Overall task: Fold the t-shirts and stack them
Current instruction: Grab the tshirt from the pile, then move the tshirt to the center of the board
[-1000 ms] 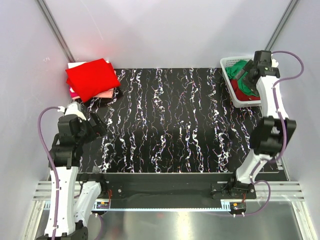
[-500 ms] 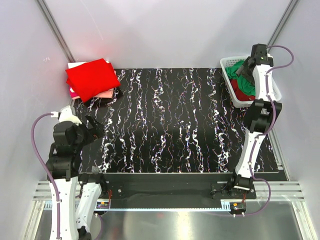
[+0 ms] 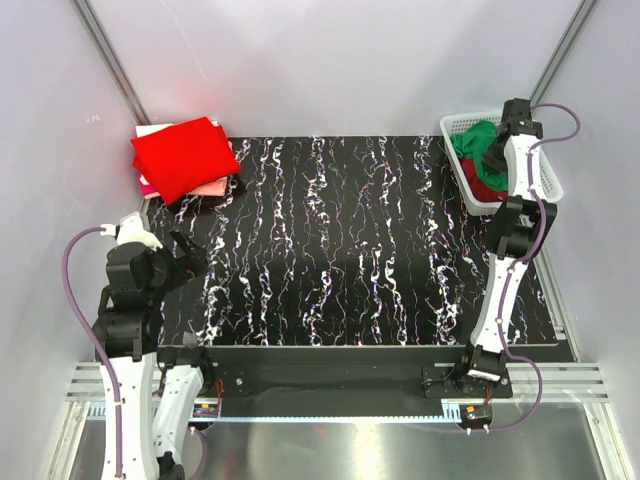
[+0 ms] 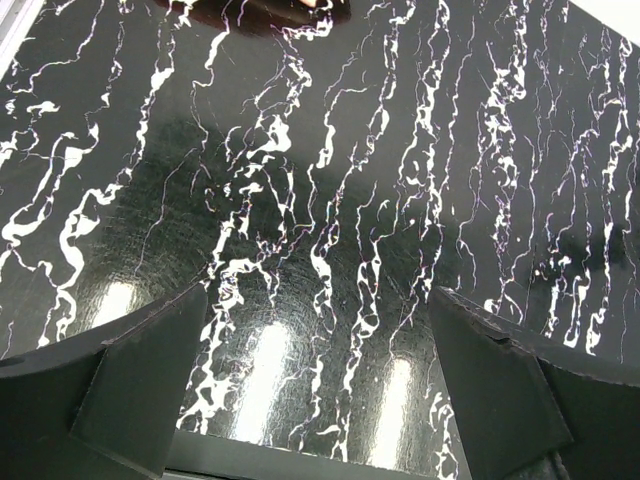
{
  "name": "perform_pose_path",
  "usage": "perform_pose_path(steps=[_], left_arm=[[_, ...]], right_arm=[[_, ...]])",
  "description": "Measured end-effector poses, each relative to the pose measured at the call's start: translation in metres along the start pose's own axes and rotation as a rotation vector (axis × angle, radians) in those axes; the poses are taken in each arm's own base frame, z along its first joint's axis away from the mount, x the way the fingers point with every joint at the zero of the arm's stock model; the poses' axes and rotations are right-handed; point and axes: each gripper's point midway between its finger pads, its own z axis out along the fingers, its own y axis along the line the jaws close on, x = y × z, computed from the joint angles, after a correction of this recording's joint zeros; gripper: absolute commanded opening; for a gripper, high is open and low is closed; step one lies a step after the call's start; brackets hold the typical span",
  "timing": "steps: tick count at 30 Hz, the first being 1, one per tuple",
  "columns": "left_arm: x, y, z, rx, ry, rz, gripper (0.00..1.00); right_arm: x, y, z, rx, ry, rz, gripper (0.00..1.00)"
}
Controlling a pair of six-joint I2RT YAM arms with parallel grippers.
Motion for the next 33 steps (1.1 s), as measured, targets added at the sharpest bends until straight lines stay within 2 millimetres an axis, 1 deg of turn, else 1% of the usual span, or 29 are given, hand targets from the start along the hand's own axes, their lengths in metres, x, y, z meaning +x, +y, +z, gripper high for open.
perform_pose_path(steps=[2, 3, 7, 11, 13, 14, 15, 16, 17, 18, 19, 20, 21, 22, 23, 24, 25, 26, 27, 28, 30, 31, 32, 33], left_arm=[[0.000, 0.001, 0.000, -0.003, -0.002, -0.002, 0.99], [-0.001, 0.001, 0.000, -0.004, -0.002, -0.003, 0.99], [-0.001, 0.002, 0.000, -0.009, -0.004, -0.005, 0.99], [-0.005, 0.010, 0.000, -0.045, -0.023, -0.028, 0.99], [-0.009, 0.015, 0.000, -0.060, -0.043, -0.041, 0.99], [-0.010, 0.017, -0.001, -0.068, -0.053, -0.046, 0.99], [-0.010, 0.018, -0.002, -0.071, -0.060, -0.049, 0.99], [-0.011, 0.018, -0.004, -0.071, -0.069, -0.050, 0.99], [-0.012, 0.018, -0.005, -0.069, -0.075, -0.050, 0.99], [-0.013, 0.017, -0.006, -0.068, -0.081, -0.050, 0.99], [-0.013, 0.017, -0.006, -0.067, -0.084, -0.050, 0.99], [-0.013, 0.017, -0.006, -0.067, -0.084, -0.050, 0.99], [-0.013, 0.017, -0.006, -0.068, -0.084, -0.050, 0.99], [-0.013, 0.017, -0.006, -0.068, -0.084, -0.050, 0.99], [-0.013, 0.017, -0.006, -0.068, -0.084, -0.050, 0.99], [-0.013, 0.017, -0.006, -0.068, -0.084, -0.050, 0.99], [-0.013, 0.017, -0.006, -0.068, -0.084, -0.050, 0.99], [-0.013, 0.017, -0.006, -0.068, -0.084, -0.050, 0.99], [-0.013, 0.017, -0.006, -0.068, -0.084, -0.050, 0.99], [-0.013, 0.017, -0.006, -0.068, -0.083, -0.050, 0.99], [-0.013, 0.018, -0.005, -0.070, -0.078, -0.051, 0.99], [-0.012, 0.018, -0.004, -0.072, -0.073, -0.051, 0.99], [-0.012, 0.018, -0.003, -0.074, -0.067, -0.051, 0.99], [-0.011, 0.019, 0.000, -0.079, -0.056, -0.052, 0.99]], right_arm=[[0.000, -0.002, 0.002, -0.010, 0.007, 0.003, 0.08], [-0.001, -0.002, 0.002, -0.013, 0.010, 0.008, 0.00], [-0.001, -0.005, 0.004, -0.028, 0.024, 0.021, 0.00], [-0.001, -0.002, 0.002, -0.045, 0.028, 0.024, 0.00], [0.000, 0.005, -0.009, -0.054, 0.023, 0.012, 0.00], [0.000, 0.011, -0.018, -0.064, 0.017, 0.001, 0.00], [0.002, 0.020, -0.033, -0.075, 0.006, -0.018, 0.00], [0.002, 0.033, -0.051, -0.094, -0.014, -0.045, 0.00], [0.004, 0.053, -0.077, -0.126, -0.047, -0.081, 0.00], [0.008, 0.078, -0.110, -0.166, -0.089, -0.123, 0.00], [0.017, 0.108, -0.150, -0.228, -0.134, -0.171, 0.00], [0.032, 0.140, -0.195, -0.309, -0.178, -0.222, 0.00], [0.049, 0.166, -0.234, -0.385, -0.209, -0.264, 0.00], [0.073, 0.191, -0.280, -0.481, -0.231, -0.310, 0.00], [0.103, 0.213, -0.329, -0.595, -0.243, -0.361, 0.15], [0.132, 0.225, -0.371, -0.700, -0.231, -0.401, 0.49], [0.150, 0.228, -0.398, -0.770, -0.214, -0.429, 0.97], [0.162, 0.225, -0.421, -0.831, -0.199, -0.444, 1.00], [0.164, 0.217, -0.431, -0.857, -0.193, -0.447, 1.00], [0.158, 0.208, -0.431, -0.851, -0.195, -0.436, 1.00], [0.143, 0.196, -0.416, -0.806, -0.195, -0.412, 1.00], [0.139, 0.193, -0.402, -0.771, -0.184, -0.405, 1.00], [0.140, 0.190, -0.388, -0.741, -0.166, -0.407, 1.00], [0.148, 0.187, -0.369, -0.702, -0.130, -0.418, 1.00]])
